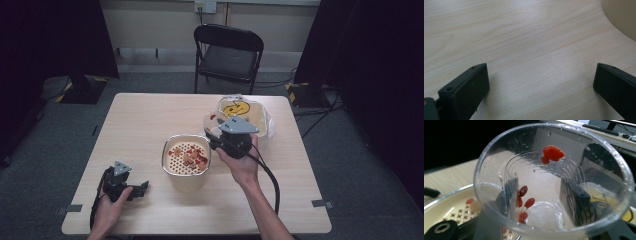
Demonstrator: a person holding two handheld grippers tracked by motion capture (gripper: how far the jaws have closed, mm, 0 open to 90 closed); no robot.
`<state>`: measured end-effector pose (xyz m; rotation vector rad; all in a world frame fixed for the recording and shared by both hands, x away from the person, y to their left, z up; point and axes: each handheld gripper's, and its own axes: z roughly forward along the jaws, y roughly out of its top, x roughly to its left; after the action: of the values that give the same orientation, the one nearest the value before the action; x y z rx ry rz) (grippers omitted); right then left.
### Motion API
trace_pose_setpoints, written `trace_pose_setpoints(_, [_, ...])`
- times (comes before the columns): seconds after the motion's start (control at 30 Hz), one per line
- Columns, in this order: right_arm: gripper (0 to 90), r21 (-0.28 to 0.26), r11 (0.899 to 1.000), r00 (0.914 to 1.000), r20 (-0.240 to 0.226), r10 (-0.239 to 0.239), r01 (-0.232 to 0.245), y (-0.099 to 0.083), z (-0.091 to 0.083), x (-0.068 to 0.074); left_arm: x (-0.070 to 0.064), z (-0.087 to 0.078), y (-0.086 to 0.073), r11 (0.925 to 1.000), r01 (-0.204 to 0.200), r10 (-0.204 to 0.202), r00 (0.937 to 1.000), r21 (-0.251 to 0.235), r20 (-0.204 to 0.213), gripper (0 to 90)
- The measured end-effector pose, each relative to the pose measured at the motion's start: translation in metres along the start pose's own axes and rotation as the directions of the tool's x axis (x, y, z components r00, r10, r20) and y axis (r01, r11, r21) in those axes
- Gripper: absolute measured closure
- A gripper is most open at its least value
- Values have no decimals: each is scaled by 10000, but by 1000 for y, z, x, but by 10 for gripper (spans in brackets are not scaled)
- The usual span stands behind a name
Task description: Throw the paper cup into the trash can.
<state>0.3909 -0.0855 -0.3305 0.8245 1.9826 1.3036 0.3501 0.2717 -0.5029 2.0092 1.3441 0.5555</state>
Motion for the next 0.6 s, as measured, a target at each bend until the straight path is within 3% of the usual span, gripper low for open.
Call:
trace_pose_setpoints(0.17, [498, -219, 9962, 9964, -107, 847, -849, 2, -1, -14, 0, 0, 0, 10000, 1, -1, 10000, 0, -3, 0])
trace_pose_setpoints(0.27, [498, -410, 9934, 9941, 93, 1078, -1074, 5, -3, -24, 0, 0, 0, 10000, 4, -4, 10000, -9, -2, 0])
trace_pose_setpoints(0.6, [498, -568, 9904, 9856, 1058, 1316, -1261, 13, 0, -55, 0, 0, 0, 10000, 5, -5, 10000, -13, -6, 0])
